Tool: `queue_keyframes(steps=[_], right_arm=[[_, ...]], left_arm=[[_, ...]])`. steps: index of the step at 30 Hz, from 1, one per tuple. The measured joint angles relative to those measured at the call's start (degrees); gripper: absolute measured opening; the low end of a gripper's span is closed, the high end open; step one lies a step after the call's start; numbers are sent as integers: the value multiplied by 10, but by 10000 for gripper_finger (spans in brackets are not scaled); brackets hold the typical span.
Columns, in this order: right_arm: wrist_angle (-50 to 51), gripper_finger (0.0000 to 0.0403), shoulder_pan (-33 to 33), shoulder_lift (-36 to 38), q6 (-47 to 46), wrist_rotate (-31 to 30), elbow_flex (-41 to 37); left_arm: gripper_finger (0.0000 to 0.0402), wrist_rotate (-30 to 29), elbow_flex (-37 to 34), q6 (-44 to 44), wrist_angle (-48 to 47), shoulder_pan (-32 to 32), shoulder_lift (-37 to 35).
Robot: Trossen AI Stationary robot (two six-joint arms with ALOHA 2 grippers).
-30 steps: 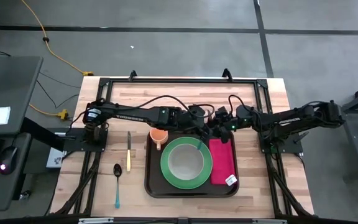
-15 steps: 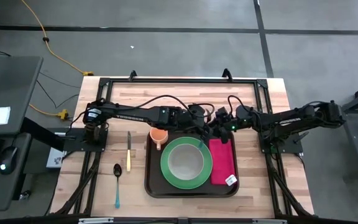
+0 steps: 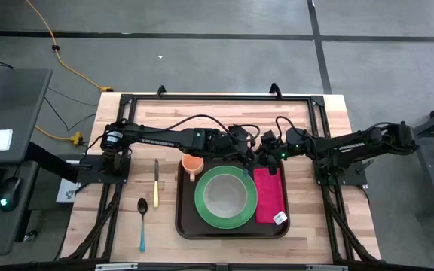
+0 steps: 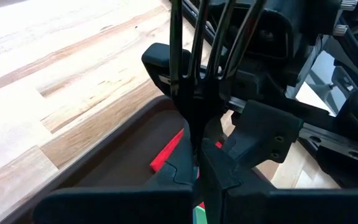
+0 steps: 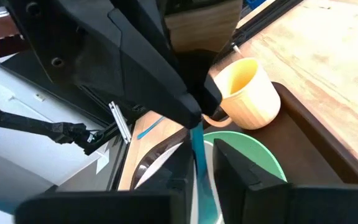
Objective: Set up tray
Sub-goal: Put the blue fork on top of the red napkin
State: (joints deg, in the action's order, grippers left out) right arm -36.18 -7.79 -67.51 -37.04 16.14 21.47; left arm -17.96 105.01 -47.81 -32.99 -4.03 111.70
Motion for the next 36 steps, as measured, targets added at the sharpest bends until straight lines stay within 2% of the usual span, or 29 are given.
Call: queue_keyframes(steps=[5,23,36], right_arm=[[-1,6,0,0,3,8,0],[-1,2,0,0,-3,12,0],[1,2,0,0,-5,29,-1]], left_arm=[[37,2,0,-2,0,0,0],[38,12,0,9,0,0,0],[61,28,0,16,-3,-1,-1]])
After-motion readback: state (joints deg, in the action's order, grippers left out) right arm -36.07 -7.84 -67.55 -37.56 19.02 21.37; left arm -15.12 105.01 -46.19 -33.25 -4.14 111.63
